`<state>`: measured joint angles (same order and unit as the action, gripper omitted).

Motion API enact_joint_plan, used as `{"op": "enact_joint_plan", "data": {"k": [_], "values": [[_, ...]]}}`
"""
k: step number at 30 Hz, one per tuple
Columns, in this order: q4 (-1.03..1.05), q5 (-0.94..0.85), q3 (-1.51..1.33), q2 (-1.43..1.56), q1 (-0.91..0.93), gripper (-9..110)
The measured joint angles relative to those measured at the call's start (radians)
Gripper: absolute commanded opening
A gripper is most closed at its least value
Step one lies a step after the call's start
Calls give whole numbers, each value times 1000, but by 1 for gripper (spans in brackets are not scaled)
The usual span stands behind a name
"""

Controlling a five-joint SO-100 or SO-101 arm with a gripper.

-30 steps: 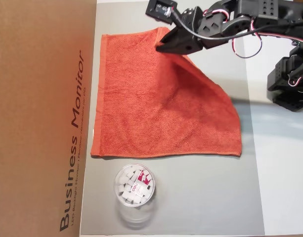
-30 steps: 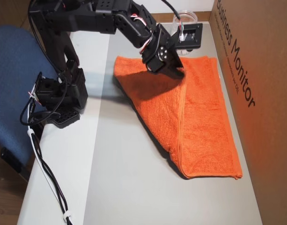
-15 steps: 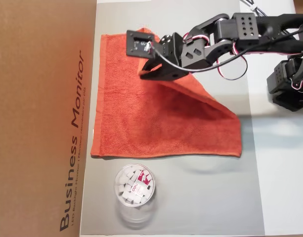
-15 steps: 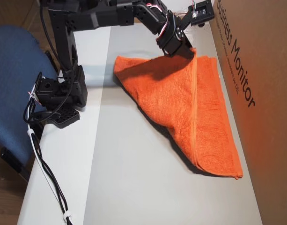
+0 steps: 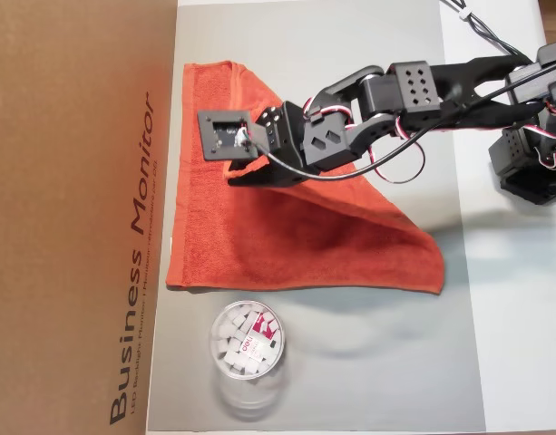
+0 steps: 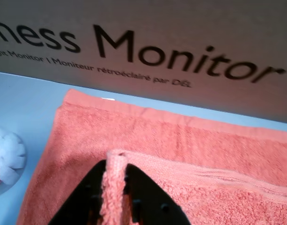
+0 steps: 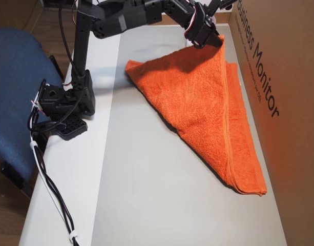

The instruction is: Fold the blanket.

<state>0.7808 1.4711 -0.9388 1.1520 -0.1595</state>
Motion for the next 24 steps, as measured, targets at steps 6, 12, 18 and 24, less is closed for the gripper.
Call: {"op": "enact_joint_plan", "data": {"k": [6, 12, 18, 24], "values": [[0, -75, 115, -106, -11, 0], [0, -80, 236, -225, -12, 0], [-124, -92, 295, -345, -37, 0], [-288, -232, 295, -451, -66, 0]]}}
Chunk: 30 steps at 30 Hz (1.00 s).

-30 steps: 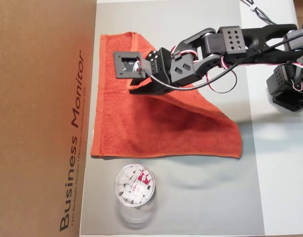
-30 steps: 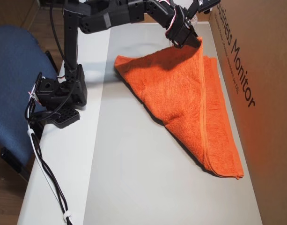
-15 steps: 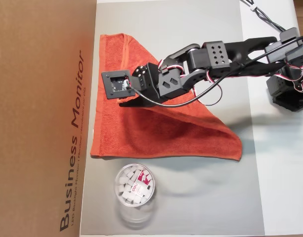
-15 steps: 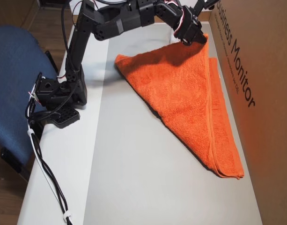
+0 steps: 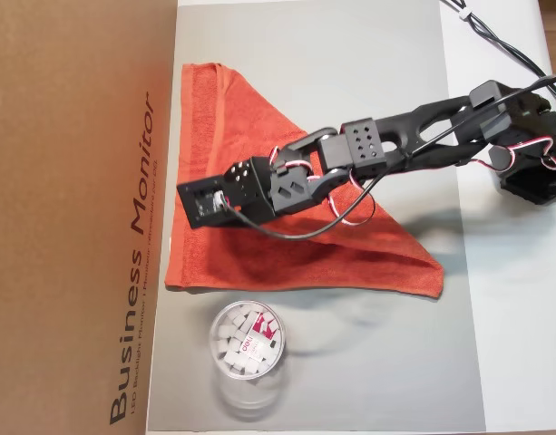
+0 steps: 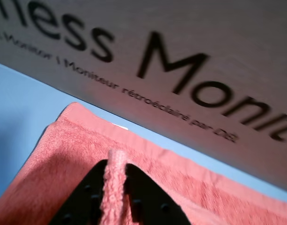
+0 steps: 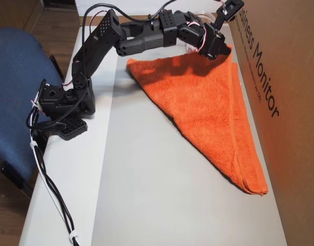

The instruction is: Fold the blanket.

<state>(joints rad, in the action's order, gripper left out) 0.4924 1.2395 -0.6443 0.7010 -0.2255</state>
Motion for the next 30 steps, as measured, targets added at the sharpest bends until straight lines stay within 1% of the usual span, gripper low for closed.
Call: {"op": "enact_joint_plan", "data": {"k": [8, 12, 18, 24, 30], "values": [[-173, -61, 0, -112, -51, 0], [-213, -152, 0, -152, -66, 0], [-219, -202, 0, -169, -69, 1], [-219, -202, 0, -169, -69, 9], [-225, -201, 2, -192, -72, 10]]}}
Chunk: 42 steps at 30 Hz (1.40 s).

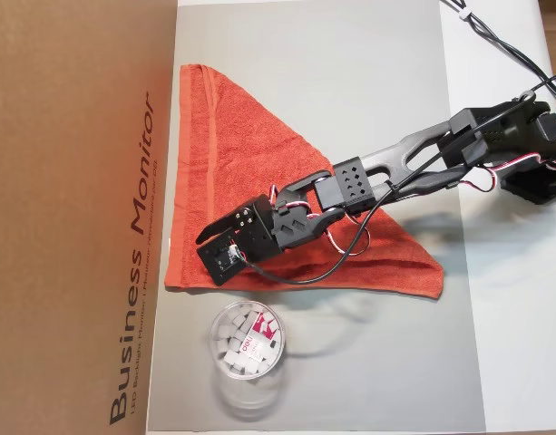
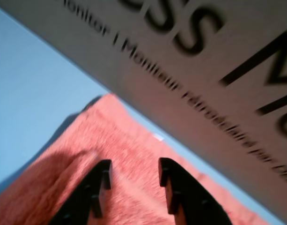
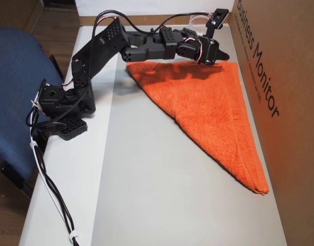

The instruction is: Fold the blanket.

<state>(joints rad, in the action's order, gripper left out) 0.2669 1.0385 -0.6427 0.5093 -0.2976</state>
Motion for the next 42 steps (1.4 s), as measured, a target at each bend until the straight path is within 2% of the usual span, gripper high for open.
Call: {"op": "enact_joint_plan", "data": {"k": [13, 22, 30, 42], "values": [[38, 3, -34, 20, -23, 9], [132, 11, -284, 304, -17, 9], [132, 232, -520, 535, -17, 9], [132, 215, -870, 894, -15, 10]]}}
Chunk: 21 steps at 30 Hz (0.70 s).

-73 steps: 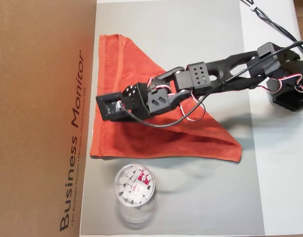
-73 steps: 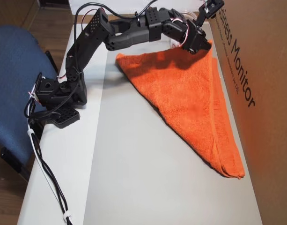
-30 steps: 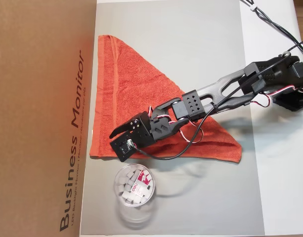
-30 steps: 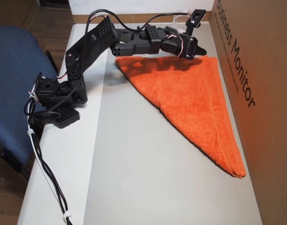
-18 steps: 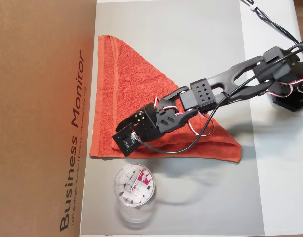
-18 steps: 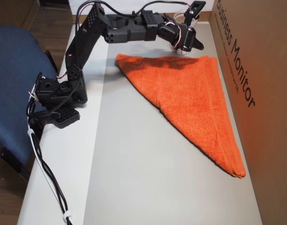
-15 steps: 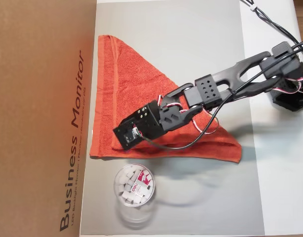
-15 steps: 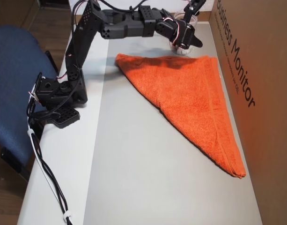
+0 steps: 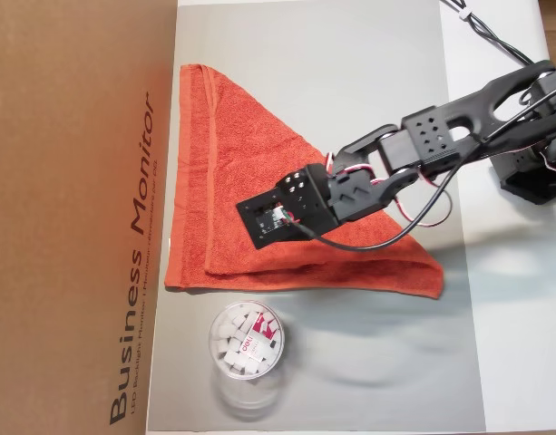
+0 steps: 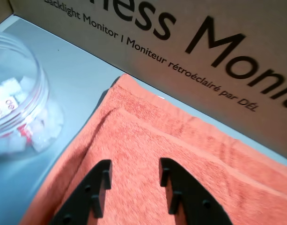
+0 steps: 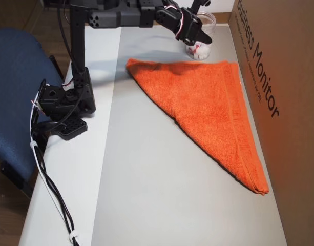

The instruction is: Fold the blanket.

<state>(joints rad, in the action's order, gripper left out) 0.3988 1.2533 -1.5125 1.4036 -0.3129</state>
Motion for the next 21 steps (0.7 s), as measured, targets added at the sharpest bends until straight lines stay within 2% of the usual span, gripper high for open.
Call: {"op": "enact_joint_plan", "data": {"k": [7, 14, 21], "values": [[127, -245, -195, 258, 0, 10], [298, -385, -336, 499, -20, 10], [422, -451, -454, 692, -69, 10]]}}
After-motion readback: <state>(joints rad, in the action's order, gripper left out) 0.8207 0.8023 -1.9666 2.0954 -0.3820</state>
